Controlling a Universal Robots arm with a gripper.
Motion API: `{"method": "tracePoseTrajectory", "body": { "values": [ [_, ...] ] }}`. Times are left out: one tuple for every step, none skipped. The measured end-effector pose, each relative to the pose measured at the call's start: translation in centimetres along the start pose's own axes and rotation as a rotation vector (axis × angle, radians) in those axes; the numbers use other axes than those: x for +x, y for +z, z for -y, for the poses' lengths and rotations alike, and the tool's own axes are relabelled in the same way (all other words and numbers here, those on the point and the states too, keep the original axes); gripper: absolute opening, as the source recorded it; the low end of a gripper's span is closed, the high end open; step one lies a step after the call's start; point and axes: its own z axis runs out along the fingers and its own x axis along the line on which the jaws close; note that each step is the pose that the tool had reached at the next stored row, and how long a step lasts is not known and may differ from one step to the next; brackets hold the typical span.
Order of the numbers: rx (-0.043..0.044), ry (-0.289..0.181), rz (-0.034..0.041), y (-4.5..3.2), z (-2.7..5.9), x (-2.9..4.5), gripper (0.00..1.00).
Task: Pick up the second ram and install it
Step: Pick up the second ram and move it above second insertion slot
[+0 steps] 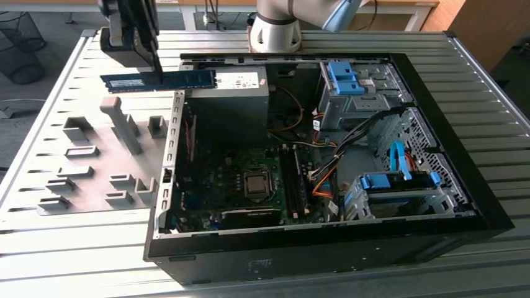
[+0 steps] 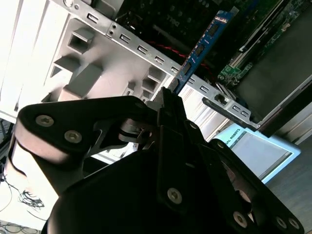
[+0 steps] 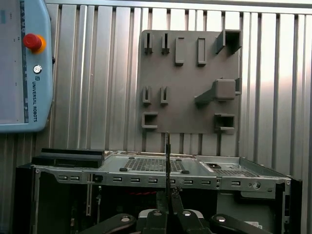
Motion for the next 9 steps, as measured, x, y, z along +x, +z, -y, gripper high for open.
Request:
{"method": "tracePoseTrajectory", "body": {
  "values": [
    [0.0001,0.000,0.0001,0.00,0.21,0.01,0.14],
    [0.0001,0.000,0.0001,0.00,0.41,0.01,0.14],
    [0.0001,0.000,0.0001,-0.01,0.63,0.02,0.14],
    [0.0001,0.000,0.0001,-0.01,0.82,0.03,0.14],
    [0.0001,0.000,0.0001,-0.01,1.01,0.03,0.14],
    [0.0001,0.000,0.0000,-0.01,1.21,0.04,0.14],
    [0.0000,0.000,0.0001,-0.02,1.40,0.04,0.14],
    [0.0001,0.000,0.0001,-0.02,1.60,0.05,0.14],
    [0.0000,0.000,0.0000,-0.02,1.79,0.06,0.14]
  ]
}}
